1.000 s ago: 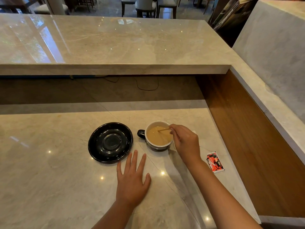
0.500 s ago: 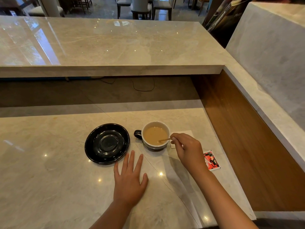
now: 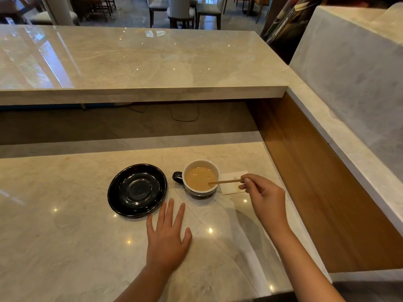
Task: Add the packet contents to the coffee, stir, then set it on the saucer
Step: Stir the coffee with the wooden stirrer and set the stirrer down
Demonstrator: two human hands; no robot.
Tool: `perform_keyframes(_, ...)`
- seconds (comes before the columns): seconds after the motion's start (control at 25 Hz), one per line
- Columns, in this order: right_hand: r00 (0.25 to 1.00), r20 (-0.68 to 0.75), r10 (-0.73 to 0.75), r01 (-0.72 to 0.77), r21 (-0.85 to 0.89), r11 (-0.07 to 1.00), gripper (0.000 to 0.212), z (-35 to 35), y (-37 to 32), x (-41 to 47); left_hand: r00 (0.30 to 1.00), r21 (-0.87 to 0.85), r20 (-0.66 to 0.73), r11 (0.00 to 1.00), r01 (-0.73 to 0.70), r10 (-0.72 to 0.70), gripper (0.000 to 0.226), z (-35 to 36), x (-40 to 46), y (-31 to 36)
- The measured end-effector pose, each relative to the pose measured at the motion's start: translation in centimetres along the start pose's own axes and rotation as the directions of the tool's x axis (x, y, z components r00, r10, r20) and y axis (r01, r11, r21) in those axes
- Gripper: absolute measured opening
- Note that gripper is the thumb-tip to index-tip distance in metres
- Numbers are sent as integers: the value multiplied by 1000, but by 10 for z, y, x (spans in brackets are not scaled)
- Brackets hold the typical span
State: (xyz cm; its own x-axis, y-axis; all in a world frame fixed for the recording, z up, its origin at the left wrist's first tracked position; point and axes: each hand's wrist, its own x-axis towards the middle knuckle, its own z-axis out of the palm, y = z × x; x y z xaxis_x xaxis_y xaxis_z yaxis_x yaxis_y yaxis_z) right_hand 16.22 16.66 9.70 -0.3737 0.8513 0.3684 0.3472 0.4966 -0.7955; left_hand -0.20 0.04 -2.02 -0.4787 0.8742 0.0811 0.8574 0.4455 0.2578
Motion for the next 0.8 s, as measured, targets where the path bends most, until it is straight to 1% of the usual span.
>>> perform_keyframes(0.16, 988, -45, 147, -139, 154, 978, 16, -18, 3, -2, 1000, 22, 12, 1000, 2, -2, 64, 1, 0, -1)
perform_keyframes(0.24, 983, -68, 170, -153, 208, 966, 16, -24, 8, -4, 1000, 27, 14, 1000, 1, -2, 63, 1, 0, -1)
perform_keyframes(0.32, 982, -104, 158, -135, 202, 970, 17, -29, 14, -6, 1000, 27, 15, 1000, 3, -3, 63, 1, 0, -1)
perform_keyframes(0.4, 985, -153, 84, -67, 116, 991, 18, -30, 22, -8, 1000, 25, 15, 1000, 5, -5, 63, 1, 1, 0)
perform_keyframes(0.44, 986, -166, 0, 4, 24, 1000, 17, -29, 26, -10, 1000, 25, 14, 1000, 5, -6, 63, 1, 1, -1)
perform_keyframes(0.48, 983, -149, -103, 91, -88, 992, 15, -26, 31, -12, 1000, 27, 16, 1000, 6, -7, 63, 1, 1, -1)
perform_keyframes(0.56, 963, -35, -268, 249, -275, 929, 19, -19, 44, -21, 1000, 38, 23, 999, 10, -11, 64, 1, 1, 0)
perform_keyframes(0.64, 924, 91, -373, 378, -385, 842, 24, -15, 59, -30, 999, 48, 30, 999, 22, -23, 64, 1, 1, -1)
perform_keyframes(0.72, 895, 144, -423, 442, -434, 785, 22, -11, 69, -40, 999, 50, 30, 998, 26, -27, 65, 1, 2, -1)
perform_keyframes(0.8, 881, 177, -440, 470, -440, 765, 22, -9, 74, -48, 999, 46, 32, 999, 22, -23, 64, 0, 2, 0)
